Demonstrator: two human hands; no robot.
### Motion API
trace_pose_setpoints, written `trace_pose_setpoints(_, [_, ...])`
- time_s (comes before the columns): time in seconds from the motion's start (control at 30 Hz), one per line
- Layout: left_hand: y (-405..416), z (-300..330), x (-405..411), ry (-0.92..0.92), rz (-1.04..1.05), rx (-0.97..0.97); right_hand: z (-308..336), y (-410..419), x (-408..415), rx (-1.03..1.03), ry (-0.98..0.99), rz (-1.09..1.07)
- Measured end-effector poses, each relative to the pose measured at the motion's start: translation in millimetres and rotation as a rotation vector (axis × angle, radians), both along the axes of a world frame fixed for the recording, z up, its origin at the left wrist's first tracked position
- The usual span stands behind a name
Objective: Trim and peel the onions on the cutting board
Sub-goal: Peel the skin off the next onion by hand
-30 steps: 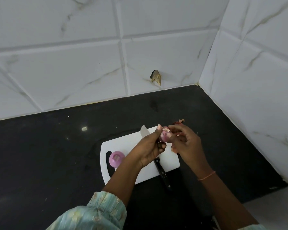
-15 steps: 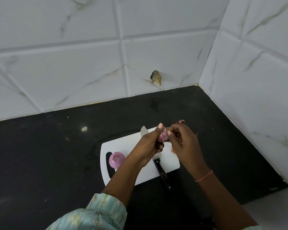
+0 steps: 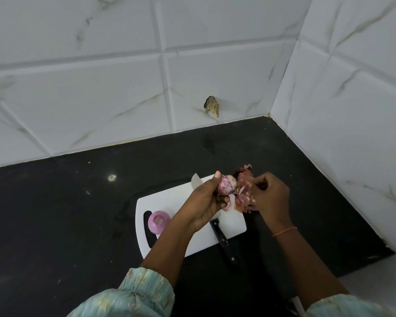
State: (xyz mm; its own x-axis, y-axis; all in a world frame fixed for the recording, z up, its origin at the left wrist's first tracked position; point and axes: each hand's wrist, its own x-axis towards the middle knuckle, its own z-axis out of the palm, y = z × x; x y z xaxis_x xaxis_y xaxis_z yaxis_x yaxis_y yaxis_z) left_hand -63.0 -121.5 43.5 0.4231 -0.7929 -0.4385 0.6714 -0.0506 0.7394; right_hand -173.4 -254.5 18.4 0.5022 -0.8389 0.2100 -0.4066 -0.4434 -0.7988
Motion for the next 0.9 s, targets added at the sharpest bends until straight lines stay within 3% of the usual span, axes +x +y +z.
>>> trace_pose_setpoints(0.07, [-1.7,-2.9,-0.4,0.009,0.035,0.01,1.3,1.5,0.4,0.0,0.018,0.036])
trace_pose_setpoints(0.23, [-3.2,-4.9,-0.1,-0.001,0.073,-0.009,15.6,20.4,3.7,-0.016,-0.208,0.293])
trace_pose_setpoints(0.33, [-2.1,-3.2,0.1,-0.049,0.057,-0.059,16.5,25.7,8.4,-0.054,-0.211,0.408])
trace_pose_setpoints(0.47, [2.1,-7.7,-0.2,-0.175,0.016,-0.135,22.1,29.2,9.3,0.049,-0.306,0.324])
trace_pose_setpoints(0.67, [2.7,-5.1,-4.9,-0.291,0.049,-0.142,33.6,28.3,6.5,-0.054,-0.267,0.275])
trace_pose_setpoints(0.9, [1.2,-3.3,-3.9,-0.313,0.133,-0.146,41.0,29.6,3.3,-0.118,-0.195,0.414])
